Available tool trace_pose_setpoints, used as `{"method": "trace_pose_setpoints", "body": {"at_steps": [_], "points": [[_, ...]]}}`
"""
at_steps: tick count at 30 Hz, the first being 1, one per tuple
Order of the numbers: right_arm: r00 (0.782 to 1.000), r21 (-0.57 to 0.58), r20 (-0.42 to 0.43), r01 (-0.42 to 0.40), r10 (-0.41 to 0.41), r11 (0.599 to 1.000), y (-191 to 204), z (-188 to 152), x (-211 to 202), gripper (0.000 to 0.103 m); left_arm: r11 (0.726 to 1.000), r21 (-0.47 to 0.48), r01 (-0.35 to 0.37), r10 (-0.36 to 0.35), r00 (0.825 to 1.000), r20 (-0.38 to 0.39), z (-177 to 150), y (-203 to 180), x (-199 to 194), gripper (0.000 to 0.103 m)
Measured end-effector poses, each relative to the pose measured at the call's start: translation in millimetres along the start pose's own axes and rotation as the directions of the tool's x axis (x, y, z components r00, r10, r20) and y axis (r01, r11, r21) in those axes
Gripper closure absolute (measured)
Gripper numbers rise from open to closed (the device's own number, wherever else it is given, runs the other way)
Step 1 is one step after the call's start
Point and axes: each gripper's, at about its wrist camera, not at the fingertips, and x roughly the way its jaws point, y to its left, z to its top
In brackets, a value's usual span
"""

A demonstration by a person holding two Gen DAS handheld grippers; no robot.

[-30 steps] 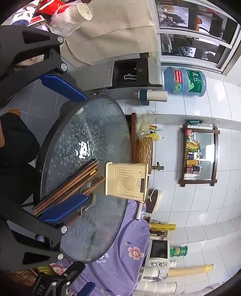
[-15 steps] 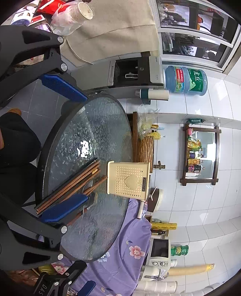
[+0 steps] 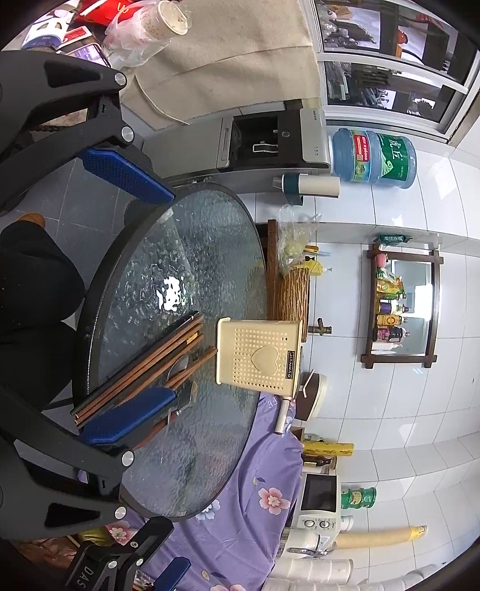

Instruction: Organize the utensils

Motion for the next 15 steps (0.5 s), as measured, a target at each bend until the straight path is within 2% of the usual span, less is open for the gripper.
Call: {"method": "trace_pose_setpoints", "body": {"at_steps": [15], "points": [[1.0, 0.008, -0.002, -0.004, 0.004, 1.0, -0.6, -2.5, 2.0, 0.006, 1.0, 0.004, 0.002, -0.002, 1.0, -0.001, -1.5, -0.9, -0.8, 0.005]]}}
